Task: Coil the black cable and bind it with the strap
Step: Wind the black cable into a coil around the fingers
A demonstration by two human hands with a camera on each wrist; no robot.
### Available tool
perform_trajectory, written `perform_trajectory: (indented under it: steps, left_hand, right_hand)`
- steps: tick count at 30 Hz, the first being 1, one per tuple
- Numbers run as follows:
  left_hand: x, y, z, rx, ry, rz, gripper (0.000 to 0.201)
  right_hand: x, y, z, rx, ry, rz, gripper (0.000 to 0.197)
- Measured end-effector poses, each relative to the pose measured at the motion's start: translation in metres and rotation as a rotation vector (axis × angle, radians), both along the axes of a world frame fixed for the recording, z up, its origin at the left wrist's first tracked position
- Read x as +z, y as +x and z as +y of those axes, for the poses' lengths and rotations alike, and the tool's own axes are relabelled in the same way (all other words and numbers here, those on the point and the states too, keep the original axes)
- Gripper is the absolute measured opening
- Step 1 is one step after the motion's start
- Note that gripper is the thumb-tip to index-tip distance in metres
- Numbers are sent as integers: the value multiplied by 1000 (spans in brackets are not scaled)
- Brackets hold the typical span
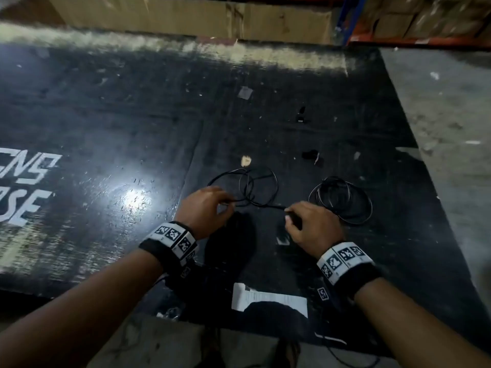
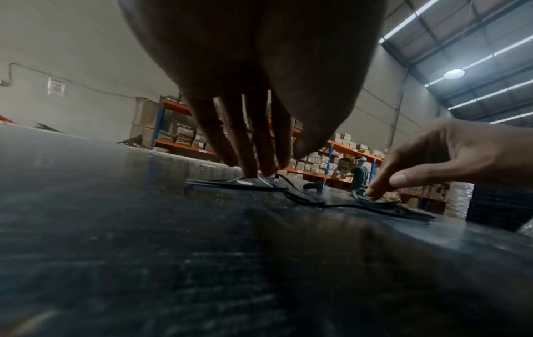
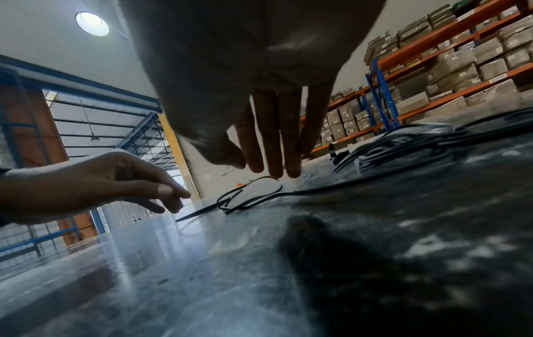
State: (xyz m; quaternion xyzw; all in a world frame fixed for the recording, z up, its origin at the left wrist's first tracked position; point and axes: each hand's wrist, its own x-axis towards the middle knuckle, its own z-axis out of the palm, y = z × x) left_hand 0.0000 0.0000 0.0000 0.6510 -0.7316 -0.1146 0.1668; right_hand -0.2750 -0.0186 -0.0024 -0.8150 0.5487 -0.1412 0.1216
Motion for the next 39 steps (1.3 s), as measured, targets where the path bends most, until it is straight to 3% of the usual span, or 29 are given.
perform_trajectory:
  steps: [4,7,10,13,18,22,25,26,29,33,39]
  left_hand:
    - [-5,-10,-18,13,40,-59,29]
    - [-12,-12,-27,-4,57,-100,25]
    - [-13,-10,-30,13,82,-47,20]
    - [-7,-6,-27,61,37,139,22]
    - [30,-11,-5,148,-53,631,13]
    - [69,-32,11,186,-81,994,12]
    - [91,-50,14,165,-151,1104,13]
    - [98,-54,14,158,-178,1128,13]
    - [119,-59,16,141,-212,1205,14]
    - [146,-56,22,73,-130,1242,13]
    - [160,-53,21,-169,59,1150,37]
  right_hand:
    - [-6,12,-17,-11,91,100,26]
    - [-11,19,-26,-36,114,133,19]
    - [-14,21,-34,-63,121,132,15]
    - [-14,21,-36,-61,115,129,16]
    - [-4,21,-35,-34,142,109,17]
    - [30,33,-27,78,120,-248,30]
    - [59,54,-10,220,214,-492,52]
    - [66,60,-5,249,257,-558,53]
    - [81,73,6,277,328,-804,26]
    - [98,71,16,294,341,-921,40]
    - [115,56,12,338,388,-938,23]
